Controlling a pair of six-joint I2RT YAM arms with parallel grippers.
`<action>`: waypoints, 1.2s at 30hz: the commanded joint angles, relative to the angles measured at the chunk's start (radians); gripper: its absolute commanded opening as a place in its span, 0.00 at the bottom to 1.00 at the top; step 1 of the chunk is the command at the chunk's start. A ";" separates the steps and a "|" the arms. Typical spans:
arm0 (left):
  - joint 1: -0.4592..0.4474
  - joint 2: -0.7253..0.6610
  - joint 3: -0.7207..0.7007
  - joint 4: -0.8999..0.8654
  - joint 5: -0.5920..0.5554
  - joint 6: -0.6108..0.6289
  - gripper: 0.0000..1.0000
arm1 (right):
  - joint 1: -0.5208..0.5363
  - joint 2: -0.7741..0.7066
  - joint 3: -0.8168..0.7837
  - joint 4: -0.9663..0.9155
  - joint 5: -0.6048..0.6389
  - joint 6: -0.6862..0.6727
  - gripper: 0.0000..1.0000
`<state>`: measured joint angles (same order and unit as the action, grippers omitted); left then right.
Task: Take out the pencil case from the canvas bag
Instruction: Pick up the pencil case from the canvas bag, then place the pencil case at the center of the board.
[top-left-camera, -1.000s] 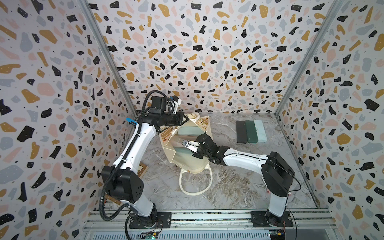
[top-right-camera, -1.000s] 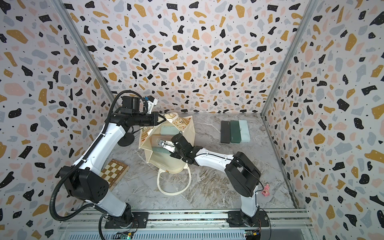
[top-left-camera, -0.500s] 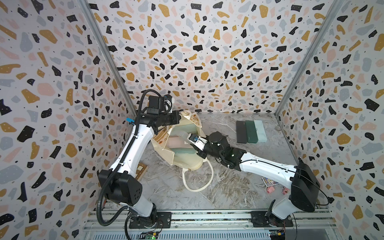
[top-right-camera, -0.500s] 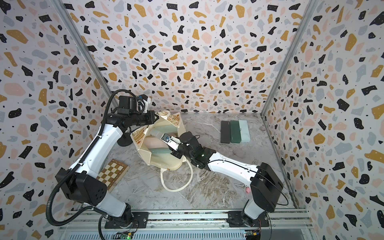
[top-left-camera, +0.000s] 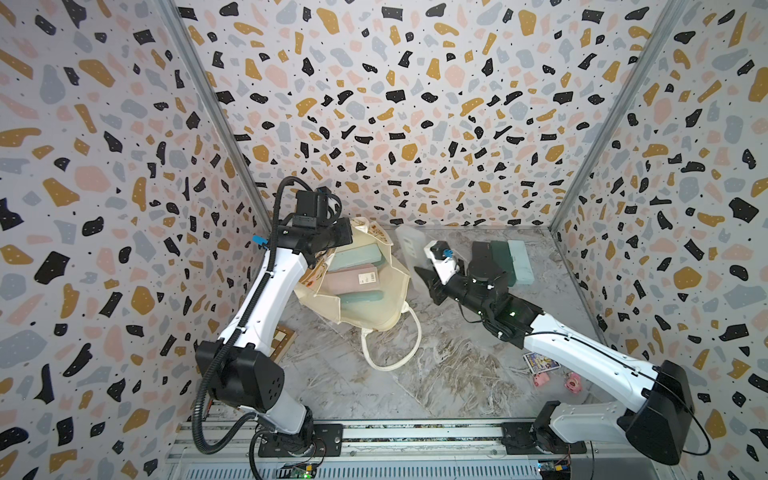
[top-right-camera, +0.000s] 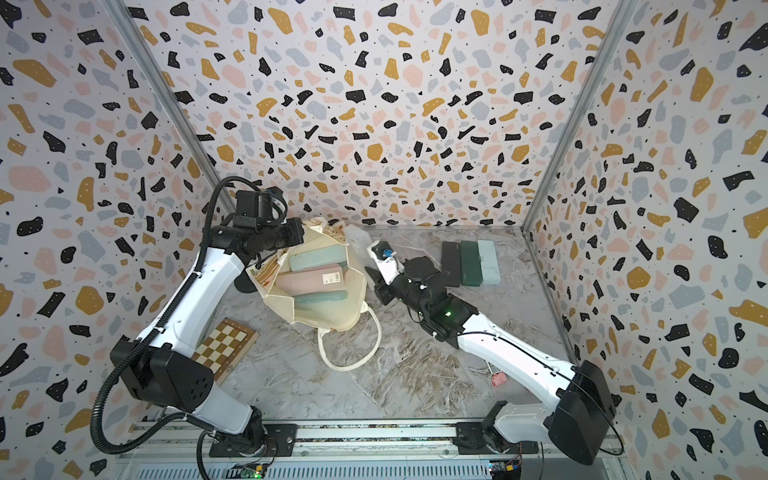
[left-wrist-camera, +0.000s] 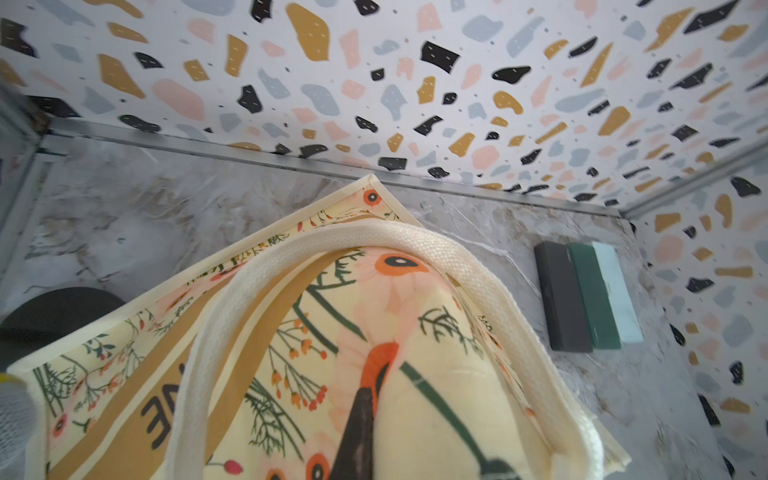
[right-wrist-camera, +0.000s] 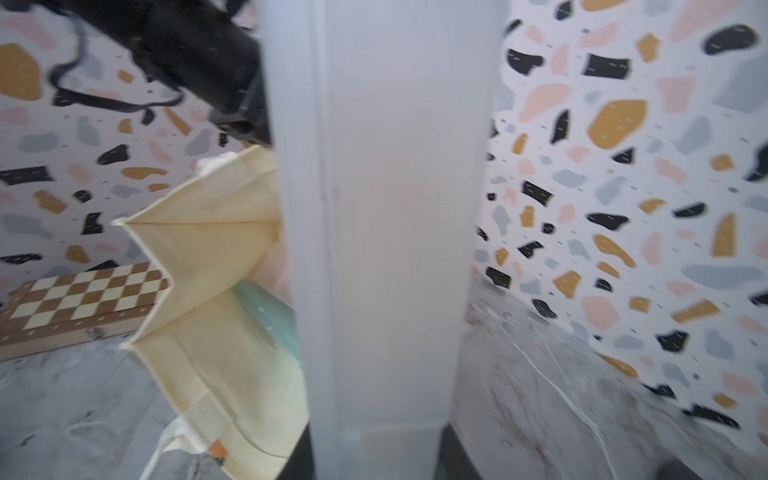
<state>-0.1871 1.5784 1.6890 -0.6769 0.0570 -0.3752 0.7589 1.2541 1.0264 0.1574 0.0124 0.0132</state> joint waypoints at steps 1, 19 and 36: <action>0.009 0.002 0.107 -0.055 -0.188 -0.075 0.00 | -0.097 -0.055 -0.020 -0.048 0.023 0.152 0.20; -0.040 -0.020 0.053 0.040 -0.019 -0.009 0.00 | -0.520 0.633 0.614 -0.662 -0.315 0.262 0.22; -0.017 -0.090 -0.021 0.090 0.028 0.009 0.00 | -0.619 1.170 1.216 -0.965 -0.590 0.271 0.28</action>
<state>-0.2146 1.5257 1.6619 -0.7063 0.0532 -0.3740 0.1478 2.4371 2.1990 -0.7425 -0.4957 0.2790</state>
